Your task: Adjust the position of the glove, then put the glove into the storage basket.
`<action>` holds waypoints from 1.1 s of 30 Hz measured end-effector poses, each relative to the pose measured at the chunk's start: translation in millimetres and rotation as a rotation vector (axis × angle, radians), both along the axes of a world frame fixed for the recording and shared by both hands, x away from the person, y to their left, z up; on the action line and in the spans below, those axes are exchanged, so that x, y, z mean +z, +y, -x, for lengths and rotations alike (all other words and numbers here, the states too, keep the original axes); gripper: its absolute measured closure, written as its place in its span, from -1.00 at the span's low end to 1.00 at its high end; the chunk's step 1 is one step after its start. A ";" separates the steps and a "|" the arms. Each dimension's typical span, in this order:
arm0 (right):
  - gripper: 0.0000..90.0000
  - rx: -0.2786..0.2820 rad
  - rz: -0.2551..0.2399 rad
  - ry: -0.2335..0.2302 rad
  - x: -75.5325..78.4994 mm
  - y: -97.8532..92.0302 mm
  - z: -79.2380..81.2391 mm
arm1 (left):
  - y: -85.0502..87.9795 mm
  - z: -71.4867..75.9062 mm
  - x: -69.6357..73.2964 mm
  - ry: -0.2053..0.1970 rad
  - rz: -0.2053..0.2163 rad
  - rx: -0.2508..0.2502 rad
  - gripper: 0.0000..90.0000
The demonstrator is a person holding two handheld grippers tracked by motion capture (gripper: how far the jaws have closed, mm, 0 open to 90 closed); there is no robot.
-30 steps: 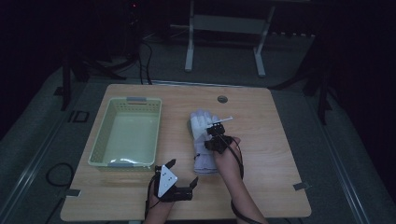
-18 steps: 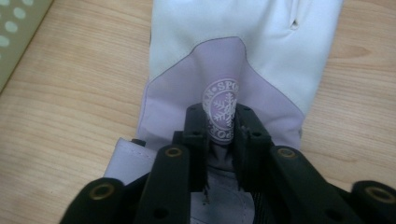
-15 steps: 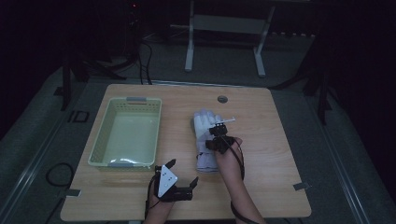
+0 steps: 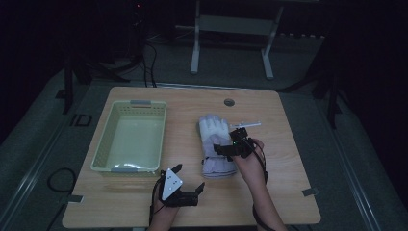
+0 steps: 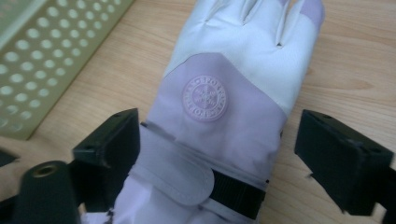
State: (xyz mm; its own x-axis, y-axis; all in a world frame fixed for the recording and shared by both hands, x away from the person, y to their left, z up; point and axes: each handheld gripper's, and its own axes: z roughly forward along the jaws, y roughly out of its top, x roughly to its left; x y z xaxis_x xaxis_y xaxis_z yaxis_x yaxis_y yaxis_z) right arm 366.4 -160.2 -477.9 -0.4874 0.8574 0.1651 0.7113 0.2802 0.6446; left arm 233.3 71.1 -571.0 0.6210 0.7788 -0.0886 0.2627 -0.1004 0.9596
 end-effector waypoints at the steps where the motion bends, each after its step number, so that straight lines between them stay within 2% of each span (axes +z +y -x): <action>1: -0.69 0.014 -0.008 -0.017 -0.7 -2.7 0.8 | 0.4 -0.6 0.1 0.006 0.000 -0.006 -1.00; 3: -0.68 0.033 -0.009 -0.029 -1.9 -7.0 1.6 | 1.4 -1.3 0.0 0.020 0.015 -0.023 -1.00; 4: -0.68 0.068 -0.030 -0.065 -3.9 -12.3 2.4 | 1.8 -1.5 -0.1 0.021 0.019 -0.023 -1.00; 5: -0.68 0.068 -0.030 -0.065 -3.9 -12.3 2.4 | 1.8 -1.5 -0.1 0.021 0.019 -0.023 -1.00; 6: -0.69 0.121 -0.052 -0.088 -6.6 -18.2 3.3 | 1.5 -1.8 -0.1 0.023 0.015 -0.021 -1.00; 7: -0.69 0.121 -0.052 -0.088 -6.6 -18.2 3.3 | 1.5 -1.8 -0.1 0.023 0.015 -0.021 -1.00; 8: -0.69 0.143 -0.057 -0.119 -8.2 -20.6 5.0 | 1.2 -2.0 0.0 0.025 0.011 -0.021 -1.00; 10: -0.68 0.179 -0.029 -0.150 -12.4 -28.9 8.4 | 0.6 -3.6 0.4 0.046 0.002 -0.027 -1.00; 11: -0.68 0.179 -0.029 -0.150 -12.4 -28.9 8.4 | 0.6 -3.6 0.4 0.046 0.002 -0.027 -1.00; 12: -0.69 0.181 -0.046 -0.152 -14.0 -36.4 9.6 | 0.3 -6.5 0.4 0.072 0.004 -0.040 -1.00; 13: -0.69 0.181 -0.046 -0.152 -14.0 -36.4 9.6 | 0.3 -6.5 0.4 0.072 0.004 -0.040 -1.00; 14: -0.69 0.181 -0.045 -0.176 -14.0 -42.7 11.5 | 0.0 -7.8 0.6 0.085 0.002 -0.046 -1.00; 15: -0.69 0.181 -0.045 -0.176 -14.0 -42.7 11.5 | -0.6 -8.9 1.1 0.091 0.001 -0.049 -1.00; 16: -0.69 0.177 -0.033 -0.199 -13.2 -47.5 13.6 | -1.7 -10.6 3.0 0.102 -0.017 -0.062 -1.00; 17: -0.69 0.177 -0.033 -0.199 -13.2 -47.5 13.6 | -1.7 -10.6 3.0 0.102 -0.017 -0.062 -1.00; 18: -0.69 0.185 -0.004 -0.215 -13.3 -50.8 15.0 | -3.0 -11.0 5.2 0.108 -0.029 -0.064 -1.00; 21: -0.69 0.197 0.007 -0.227 -13.9 -53.6 15.8 | -4.6 -11.2 8.3 0.117 -0.036 -0.071 -1.00; 22: -0.69 0.211 0.021 -0.259 -14.7 -55.5 17.0 | -7.0 -12.5 11.3 0.138 -0.032 -0.091 -1.00; 23: -0.69 0.211 0.021 -0.259 -14.7 -55.5 17.0 | -7.0 -12.5 11.3 0.138 -0.032 -0.091 -1.00; 24: -0.71 0.228 0.050 -0.286 -16.0 -57.3 17.9 | -9.6 -13.9 14.4 0.155 -0.036 -0.100 -1.00; 26: -0.71 0.229 0.059 -0.269 -16.4 -58.5 17.5 | -9.6 -13.9 14.4 0.155 -0.036 -0.100 -1.00; 27: -0.70 0.222 0.069 -0.229 -16.4 -61.9 17.0 | -13.9 -14.7 19.3 0.158 -0.035 -0.104 -1.00; 31: -0.71 0.212 0.061 -0.237 -16.4 -66.6 19.1 | -17.1 -16.7 25.7 0.171 -0.032 -0.106 -1.00; 33: -0.73 0.201 0.074 -0.235 -16.3 -68.8 19.6 | -18.3 -20.7 33.1 0.185 -0.023 -0.113 -1.00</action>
